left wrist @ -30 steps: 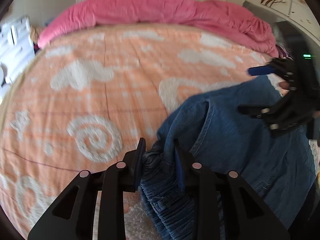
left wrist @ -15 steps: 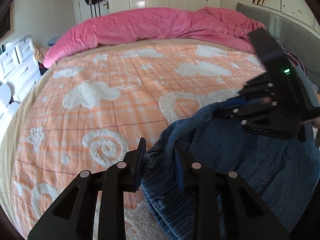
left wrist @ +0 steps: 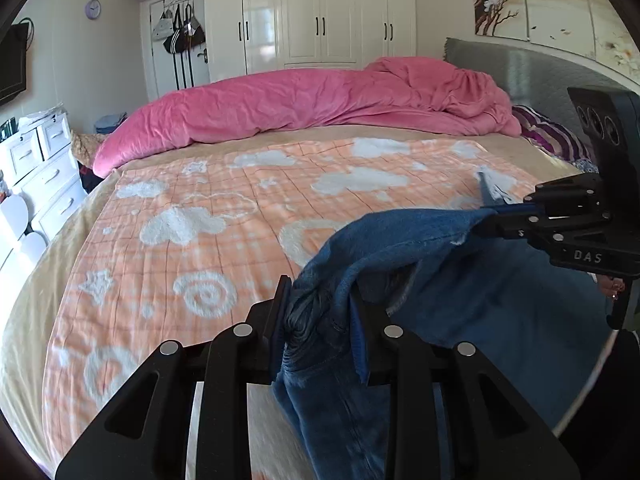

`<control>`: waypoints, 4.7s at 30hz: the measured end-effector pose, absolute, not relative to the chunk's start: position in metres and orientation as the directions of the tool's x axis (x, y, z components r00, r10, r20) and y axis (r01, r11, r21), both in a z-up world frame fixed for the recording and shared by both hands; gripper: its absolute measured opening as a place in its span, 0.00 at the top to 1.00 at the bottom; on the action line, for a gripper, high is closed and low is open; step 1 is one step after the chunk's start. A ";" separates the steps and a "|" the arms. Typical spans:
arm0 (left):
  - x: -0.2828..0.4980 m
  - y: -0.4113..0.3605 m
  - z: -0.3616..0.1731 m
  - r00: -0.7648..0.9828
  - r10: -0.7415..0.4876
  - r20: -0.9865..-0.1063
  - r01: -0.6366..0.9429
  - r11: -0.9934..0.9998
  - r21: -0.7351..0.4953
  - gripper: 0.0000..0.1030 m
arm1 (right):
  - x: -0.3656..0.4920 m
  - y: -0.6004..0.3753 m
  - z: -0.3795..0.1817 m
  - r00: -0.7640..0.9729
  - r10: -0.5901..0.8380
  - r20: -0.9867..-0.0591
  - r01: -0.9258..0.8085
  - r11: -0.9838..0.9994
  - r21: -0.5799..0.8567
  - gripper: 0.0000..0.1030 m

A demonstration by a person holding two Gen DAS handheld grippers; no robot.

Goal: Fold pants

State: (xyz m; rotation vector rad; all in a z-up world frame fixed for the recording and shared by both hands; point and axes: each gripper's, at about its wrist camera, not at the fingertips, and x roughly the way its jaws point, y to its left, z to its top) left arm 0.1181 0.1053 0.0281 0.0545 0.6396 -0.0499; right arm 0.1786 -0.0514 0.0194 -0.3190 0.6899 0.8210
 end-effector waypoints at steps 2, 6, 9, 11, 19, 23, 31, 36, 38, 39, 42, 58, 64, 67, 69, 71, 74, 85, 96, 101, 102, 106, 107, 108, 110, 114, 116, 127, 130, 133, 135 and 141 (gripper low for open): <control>0.098 0.100 0.023 0.800 -0.040 -0.598 0.064 0.998 0.019 0.75 | 0.159 -0.059 0.014 0.471 0.566 -0.677 -0.764 0.645 0.008 0.97; 0.065 0.086 0.012 0.783 -0.042 -0.621 0.071 0.997 0.022 0.75 | 0.128 -0.075 0.000 0.443 0.570 -0.692 -0.762 0.646 0.043 0.97; 0.039 0.080 0.010 0.779 -0.066 -0.623 0.085 0.996 0.000 0.75 | 0.107 -0.087 -0.005 0.423 0.586 -0.691 -0.758 0.646 0.084 0.97; 0.023 0.077 0.004 0.768 -0.074 -0.636 0.086 0.996 -0.012 0.74 | 0.093 -0.092 -0.007 0.418 0.592 -0.689 -0.762 0.642 0.090 0.97; 0.009 0.082 -0.027 0.689 -0.085 -0.720 0.076 0.996 -0.045 0.66 | 0.051 -0.093 -0.034 0.357 0.599 -0.717 -0.760 0.633 0.150 0.96; 0.003 0.082 -0.030 0.675 -0.099 -0.731 0.077 0.995 -0.063 0.49 | 0.040 -0.092 -0.056 0.348 0.562 -0.750 -0.754 0.643 0.132 0.96; -0.028 0.102 -0.016 0.677 -0.062 -0.734 -0.008 0.996 -0.092 0.46 | 0.034 -0.091 -0.061 0.349 0.561 -0.751 -0.757 0.641 0.127 0.94; -0.028 0.092 0.025 0.739 -0.092 -0.667 0.021 0.993 -0.113 0.46 | 0.032 -0.091 -0.066 0.339 0.564 -0.753 -0.752 0.644 0.144 0.92; -0.008 0.076 0.024 0.713 -0.156 -0.683 0.066 0.986 -0.156 0.46 | 0.031 -0.090 -0.069 0.339 0.563 -0.754 -0.748 0.647 0.147 0.91; 0.003 0.065 0.019 0.698 -0.196 -0.689 0.098 0.979 -0.180 0.46 | 0.031 -0.091 -0.069 0.337 0.565 -0.753 -0.748 0.646 0.150 0.90; 0.022 0.045 -0.004 0.658 -0.199 -0.726 0.122 0.980 -0.158 0.46 | 0.030 -0.095 -0.069 0.309 0.583 -0.751 -0.748 0.637 0.187 0.82; 0.029 0.036 -0.043 0.587 -0.091 -0.804 0.101 0.994 -0.039 0.51 | 0.072 -0.112 -0.042 0.416 0.504 -0.757 -0.609 0.773 0.180 0.50; 0.023 0.039 -0.032 0.608 -0.107 -0.787 0.085 0.994 -0.070 0.50 | 0.079 -0.124 -0.069 0.375 0.514 -0.771 -0.565 0.787 0.250 0.48; 0.012 0.035 -0.007 0.659 -0.129 -0.741 0.099 0.992 -0.085 0.44 | 0.079 -0.155 -0.054 0.405 0.555 -0.726 -0.507 0.798 0.326 0.44; 0.008 0.031 0.006 0.686 -0.125 -0.717 0.109 0.992 -0.068 0.43 | 0.078 -0.173 -0.042 0.451 0.539 -0.712 -0.474 0.820 0.321 0.40; 0.008 0.025 0.017 0.702 -0.142 -0.698 0.128 0.989 -0.073 0.40 | 0.078 -0.196 -0.033 0.491 0.520 -0.699 -0.428 0.843 0.326 0.38; 0.019 0.011 0.024 0.696 -0.169 -0.698 0.163 0.984 -0.076 0.38 | 0.079 -0.226 -0.023 0.547 0.482 -0.684 -0.371 0.872 0.319 0.32; 0.077 -0.075 0.000 0.507 -0.394 -0.767 0.407 0.894 -0.190 0.40 | 0.095 -0.279 -0.005 0.645 0.365 -0.672 -0.246 0.931 0.269 0.18; 0.149 -0.084 -0.049 0.374 -0.446 -0.813 0.359 0.878 -0.317 0.61 | 0.147 -0.242 -0.004 0.608 0.318 -0.728 -0.327 0.935 0.136 0.16; 0.146 -0.069 -0.055 0.380 -0.536 -0.754 0.330 0.840 -0.431 0.69 | 0.189 -0.209 -0.013 0.581 0.291 -0.760 -0.364 0.928 0.076 0.16; 0.145 -0.068 -0.055 0.381 -0.546 -0.746 0.335 0.834 -0.439 0.72 | 0.200 -0.201 -0.017 0.577 0.275 -0.769 -0.369 0.928 0.055 0.16; 0.141 -0.071 -0.056 0.386 -0.559 -0.734 0.350 0.825 -0.444 0.80 | 0.242 -0.171 -0.028 0.562 0.224 -0.796 -0.370 0.929 0.000 0.16; 0.140 -0.072 -0.055 0.386 -0.559 -0.734 0.356 0.824 -0.441 0.80 | 0.251 -0.167 -0.030 0.562 0.206 -0.801 -0.359 0.933 -0.012 0.16; 0.139 -0.074 -0.054 0.384 -0.562 -0.733 0.363 0.822 -0.439 0.80 | 0.262 -0.160 -0.033 0.558 0.188 -0.808 -0.352 0.936 -0.026 0.16; 0.136 -0.078 -0.053 0.376 -0.574 -0.727 0.379 0.811 -0.445 0.80 | 0.281 -0.150 -0.038 0.557 0.135 -0.819 -0.339 0.938 -0.076 0.16; 0.135 -0.085 -0.054 0.383 -0.559 -0.736 0.389 0.820 -0.420 0.80 | 0.318 -0.138 -0.062 0.506 0.025 -0.862 -0.308 0.939 -0.153 0.16; 0.137 -0.088 -0.055 0.384 -0.549 -0.743 0.395 0.825 -0.405 0.79 | 0.325 -0.135 -0.072 0.498 -0.013 -0.867 -0.315 0.929 -0.195 0.33; 0.141 -0.092 -0.049 0.425 -0.531 -0.733 0.397 0.837 -0.376 0.45 | 0.288 -0.197 -0.028 0.571 0.231 -0.788 -0.278 0.957 0.079 0.93; 0.141 -0.096 -0.049 0.445 -0.519 -0.730 0.411 0.842 -0.349 0.45 | 0.266 -0.243 -0.004 0.617 0.299 -0.727 -0.208 0.954 0.216 0.93; 0.139 -0.103 -0.048 0.448 -0.515 -0.731 0.428 0.841 -0.331 0.58 | 0.246 -0.281 0.008 0.643 0.324 -0.694 -0.150 0.942 0.301 0.93; 0.136 -0.111 -0.045 0.451 -0.523 -0.723 0.461 0.830 -0.314 0.68 | 0.233 -0.300 0.013 0.662 0.320 -0.678 -0.121 0.938 0.324 0.93; 0.119 -0.118 -0.039 0.438 -0.539 -0.720 0.563 0.788 -0.248 0.96 | 0.191 -0.346 0.008 0.673 0.329 -0.663 -0.045 0.912 0.407 0.93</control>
